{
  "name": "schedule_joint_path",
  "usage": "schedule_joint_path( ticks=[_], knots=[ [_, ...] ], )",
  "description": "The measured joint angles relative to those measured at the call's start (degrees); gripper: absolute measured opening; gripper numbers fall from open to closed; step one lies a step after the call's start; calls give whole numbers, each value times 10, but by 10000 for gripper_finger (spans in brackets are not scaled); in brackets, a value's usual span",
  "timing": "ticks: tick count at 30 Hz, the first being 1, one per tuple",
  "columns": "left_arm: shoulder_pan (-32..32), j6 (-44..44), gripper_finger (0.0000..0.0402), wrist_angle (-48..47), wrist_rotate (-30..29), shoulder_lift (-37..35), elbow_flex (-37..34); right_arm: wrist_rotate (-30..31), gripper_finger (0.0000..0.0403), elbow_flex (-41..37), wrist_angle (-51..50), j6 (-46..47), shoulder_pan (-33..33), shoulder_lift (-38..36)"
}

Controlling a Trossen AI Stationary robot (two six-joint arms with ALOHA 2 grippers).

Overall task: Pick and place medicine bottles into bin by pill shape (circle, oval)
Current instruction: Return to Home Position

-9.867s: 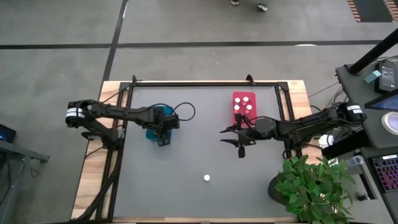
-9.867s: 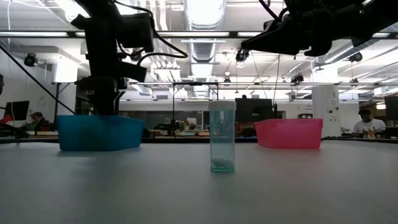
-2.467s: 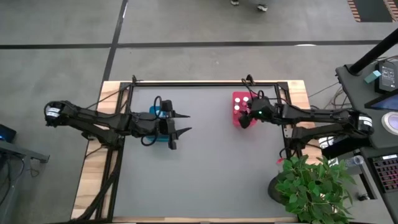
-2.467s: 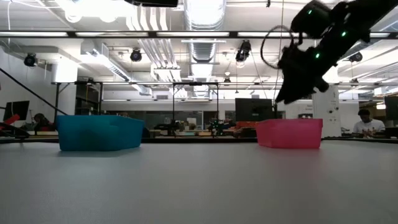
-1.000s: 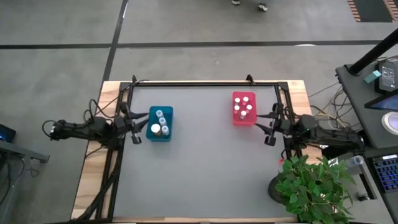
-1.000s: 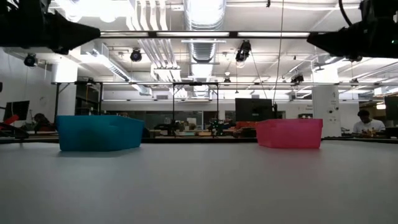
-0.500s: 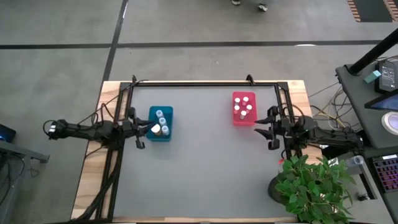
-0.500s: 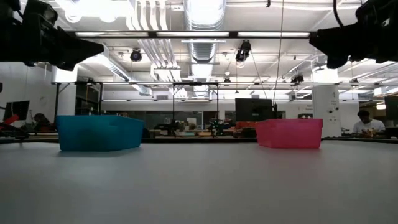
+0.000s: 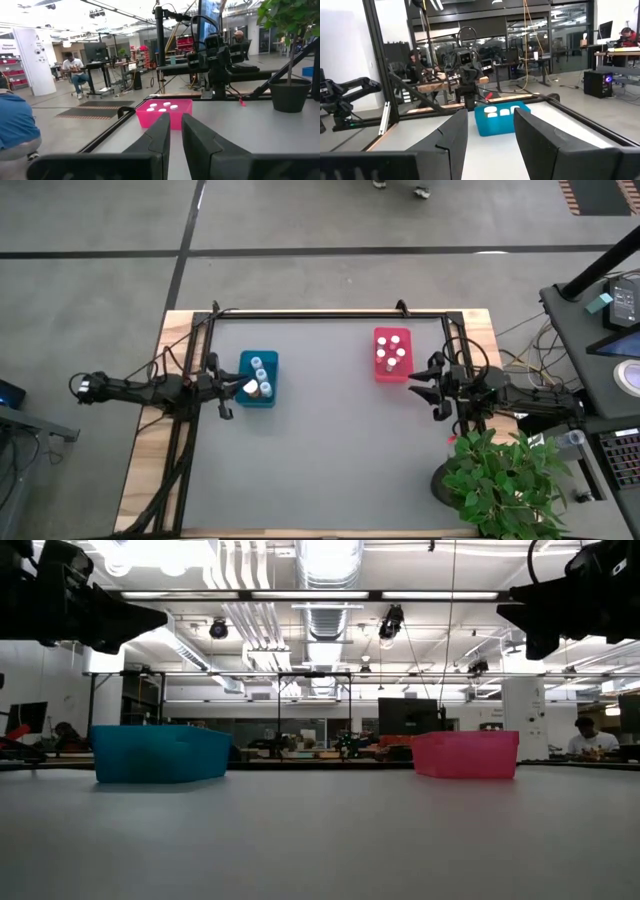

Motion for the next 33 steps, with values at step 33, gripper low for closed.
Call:
schedule_joint_path(
  ticks=[33],
  knots=[
    [0,0,28,0,0,19,-1,59,148,-1,-88,-84,75,-17]
  ],
)
